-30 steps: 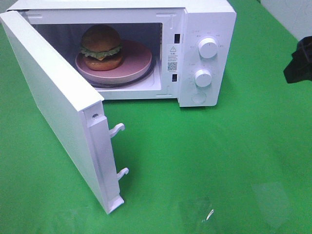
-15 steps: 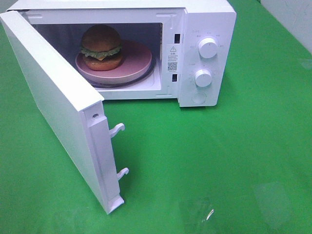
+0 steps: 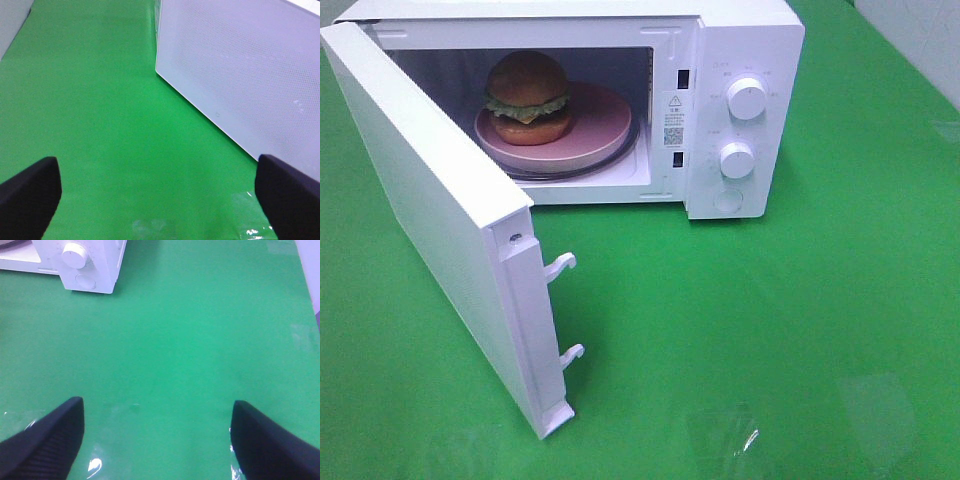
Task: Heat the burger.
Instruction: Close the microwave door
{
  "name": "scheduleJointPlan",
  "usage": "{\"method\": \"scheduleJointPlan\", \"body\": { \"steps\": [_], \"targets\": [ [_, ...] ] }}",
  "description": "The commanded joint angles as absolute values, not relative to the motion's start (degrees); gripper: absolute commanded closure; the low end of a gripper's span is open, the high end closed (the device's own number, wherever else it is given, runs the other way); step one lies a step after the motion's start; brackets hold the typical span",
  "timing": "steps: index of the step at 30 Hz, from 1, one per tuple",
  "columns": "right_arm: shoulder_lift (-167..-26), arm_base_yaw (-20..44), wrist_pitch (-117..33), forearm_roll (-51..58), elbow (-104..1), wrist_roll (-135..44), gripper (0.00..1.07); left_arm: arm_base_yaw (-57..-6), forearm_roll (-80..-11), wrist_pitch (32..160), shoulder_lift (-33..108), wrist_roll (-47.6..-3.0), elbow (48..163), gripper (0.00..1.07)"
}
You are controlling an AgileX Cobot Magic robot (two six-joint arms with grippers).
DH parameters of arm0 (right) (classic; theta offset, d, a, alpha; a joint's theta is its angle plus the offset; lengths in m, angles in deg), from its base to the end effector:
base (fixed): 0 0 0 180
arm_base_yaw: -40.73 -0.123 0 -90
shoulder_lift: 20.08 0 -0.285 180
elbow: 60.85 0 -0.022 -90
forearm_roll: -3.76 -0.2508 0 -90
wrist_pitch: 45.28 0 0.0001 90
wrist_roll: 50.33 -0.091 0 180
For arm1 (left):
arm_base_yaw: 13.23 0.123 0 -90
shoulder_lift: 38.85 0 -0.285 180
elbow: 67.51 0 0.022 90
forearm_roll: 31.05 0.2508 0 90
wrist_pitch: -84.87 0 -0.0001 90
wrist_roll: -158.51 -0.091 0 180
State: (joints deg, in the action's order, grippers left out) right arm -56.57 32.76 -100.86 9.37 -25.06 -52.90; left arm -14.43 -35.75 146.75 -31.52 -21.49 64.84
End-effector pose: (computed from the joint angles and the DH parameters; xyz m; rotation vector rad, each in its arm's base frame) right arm 0.0750 0.0031 0.3342 -0.1225 2.2235 -0.0196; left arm -0.0091 -0.0064 0.2803 0.0273 2.0385 -0.1111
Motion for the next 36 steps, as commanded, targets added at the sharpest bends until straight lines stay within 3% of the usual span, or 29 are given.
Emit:
{"method": "scheduleJointPlan", "body": {
  "steps": [1,23,36],
  "targets": [
    [-53.59,33.34,-102.29,7.83,-23.45,-54.16,0.31,-14.78,-36.03,145.89,-32.27,-21.49,64.78,0.06],
    [-27.70,41.30,-100.46,7.43,-11.71,-51.82,0.31,-14.78,-36.03,145.89,-32.27,-21.49,64.78,0.06],
    [-26.03,41.36,-100.46,7.43,-11.76,-51.82,0.31,-14.78,-36.03,145.89,-32.27,-21.49,64.78,0.06]
  ]
}}
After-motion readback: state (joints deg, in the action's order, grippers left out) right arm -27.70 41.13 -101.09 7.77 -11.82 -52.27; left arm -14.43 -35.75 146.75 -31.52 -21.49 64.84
